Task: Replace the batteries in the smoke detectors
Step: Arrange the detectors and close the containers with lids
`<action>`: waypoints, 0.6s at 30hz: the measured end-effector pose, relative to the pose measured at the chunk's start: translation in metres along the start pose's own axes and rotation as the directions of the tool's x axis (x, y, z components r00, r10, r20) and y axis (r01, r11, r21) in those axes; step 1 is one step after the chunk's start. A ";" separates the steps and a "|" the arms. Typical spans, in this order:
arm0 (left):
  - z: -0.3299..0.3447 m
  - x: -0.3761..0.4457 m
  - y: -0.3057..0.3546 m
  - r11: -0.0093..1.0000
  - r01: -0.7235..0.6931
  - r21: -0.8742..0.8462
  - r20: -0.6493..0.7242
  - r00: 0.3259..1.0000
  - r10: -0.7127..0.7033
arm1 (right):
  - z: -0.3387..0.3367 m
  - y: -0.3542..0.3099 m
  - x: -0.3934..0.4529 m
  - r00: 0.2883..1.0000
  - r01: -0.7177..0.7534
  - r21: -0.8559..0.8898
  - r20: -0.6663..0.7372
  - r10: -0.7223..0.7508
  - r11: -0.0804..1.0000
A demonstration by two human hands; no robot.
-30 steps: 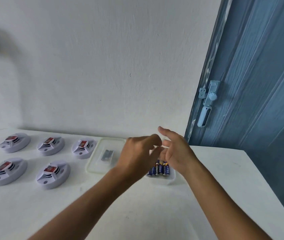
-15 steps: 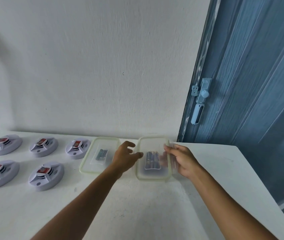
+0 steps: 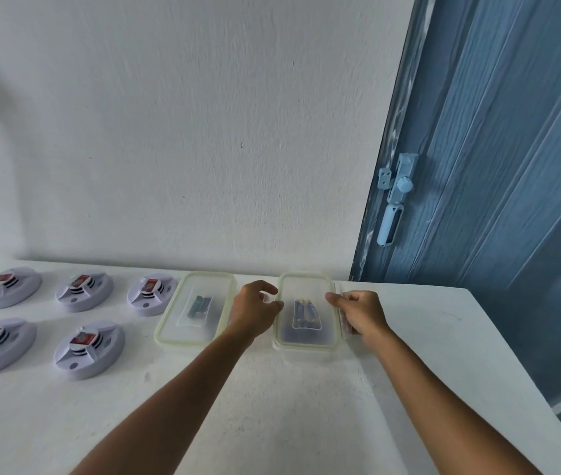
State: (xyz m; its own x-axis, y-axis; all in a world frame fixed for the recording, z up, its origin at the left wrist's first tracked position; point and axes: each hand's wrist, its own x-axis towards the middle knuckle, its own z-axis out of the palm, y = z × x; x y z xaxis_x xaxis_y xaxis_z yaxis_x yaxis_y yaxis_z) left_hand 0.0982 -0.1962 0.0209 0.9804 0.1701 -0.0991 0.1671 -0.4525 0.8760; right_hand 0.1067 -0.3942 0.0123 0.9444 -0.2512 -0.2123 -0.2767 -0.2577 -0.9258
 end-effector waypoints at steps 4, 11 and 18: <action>0.002 0.002 -0.008 0.999 -0.015 0.045 -0.014 1.000 0.016 | 0.003 0.008 0.005 1.000 0.013 0.024 0.005 -0.013 1.000; -0.001 -0.002 -0.008 0.909 -0.224 0.351 -0.036 0.967 0.252 | 0.007 0.010 -0.003 0.977 0.178 -0.309 -0.056 -0.204 0.934; -0.015 -0.016 -0.016 0.592 -0.703 0.394 0.599 0.685 0.415 | -0.007 -0.015 -0.040 0.757 0.574 -0.568 0.642 -0.119 0.590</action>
State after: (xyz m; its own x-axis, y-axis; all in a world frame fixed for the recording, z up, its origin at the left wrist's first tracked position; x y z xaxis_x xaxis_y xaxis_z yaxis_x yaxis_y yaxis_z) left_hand 0.0784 -0.1782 0.0158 0.8033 -0.5955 0.0131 -0.5496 -0.7325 0.4018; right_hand 0.0724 -0.3871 0.0371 0.8622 0.4396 -0.2518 0.2780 -0.8260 -0.4903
